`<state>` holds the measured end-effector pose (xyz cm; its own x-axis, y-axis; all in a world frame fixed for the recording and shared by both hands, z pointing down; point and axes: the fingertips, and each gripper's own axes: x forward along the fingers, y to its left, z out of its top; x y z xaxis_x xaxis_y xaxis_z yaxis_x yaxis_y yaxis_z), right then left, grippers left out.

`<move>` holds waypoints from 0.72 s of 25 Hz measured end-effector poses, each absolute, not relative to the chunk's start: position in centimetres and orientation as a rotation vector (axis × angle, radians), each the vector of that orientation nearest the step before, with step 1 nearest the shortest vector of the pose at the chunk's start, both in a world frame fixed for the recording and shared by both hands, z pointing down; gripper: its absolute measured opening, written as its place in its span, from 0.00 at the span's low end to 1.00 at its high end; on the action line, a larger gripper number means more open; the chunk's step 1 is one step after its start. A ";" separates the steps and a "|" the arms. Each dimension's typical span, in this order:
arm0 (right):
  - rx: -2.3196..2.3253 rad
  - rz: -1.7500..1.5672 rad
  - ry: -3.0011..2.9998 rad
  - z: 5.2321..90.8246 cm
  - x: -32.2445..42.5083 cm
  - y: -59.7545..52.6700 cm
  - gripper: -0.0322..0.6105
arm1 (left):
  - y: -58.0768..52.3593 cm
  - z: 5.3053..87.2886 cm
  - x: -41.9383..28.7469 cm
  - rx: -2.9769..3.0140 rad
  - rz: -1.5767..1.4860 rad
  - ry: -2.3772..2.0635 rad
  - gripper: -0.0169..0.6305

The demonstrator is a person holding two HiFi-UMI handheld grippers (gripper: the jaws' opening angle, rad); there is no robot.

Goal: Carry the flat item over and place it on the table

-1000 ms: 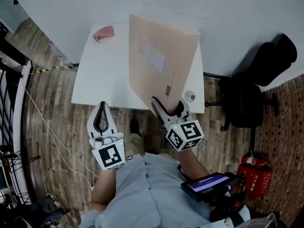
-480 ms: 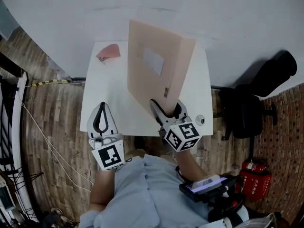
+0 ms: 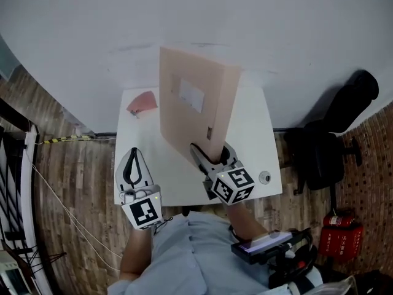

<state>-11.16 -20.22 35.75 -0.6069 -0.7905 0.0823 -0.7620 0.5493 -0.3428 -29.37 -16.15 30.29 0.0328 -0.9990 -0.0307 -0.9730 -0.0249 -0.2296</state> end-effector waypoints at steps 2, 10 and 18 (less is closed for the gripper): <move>-1.346 -0.556 2.693 35.8 -11.3 -20.9 0.50 | -17.0 30.4 -29.4 -2.116 -0.199 2.048 0.04; -1.316 -0.713 2.701 38.2 -11.0 -23.0 0.50 | -19.6 32.6 -28.4 -2.173 -0.291 2.062 0.04; -1.268 -0.914 2.717 42.3 -10.3 -23.8 0.50 | -21.2 35.5 -26.7 -2.207 -0.390 2.107 0.04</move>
<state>-10.27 -23.83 42.30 -0.6728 -0.7033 0.2297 -0.6991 0.5027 -0.5085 -26.74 -21.23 35.47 0.0302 -0.9902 0.1367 -0.9735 -0.0602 -0.2205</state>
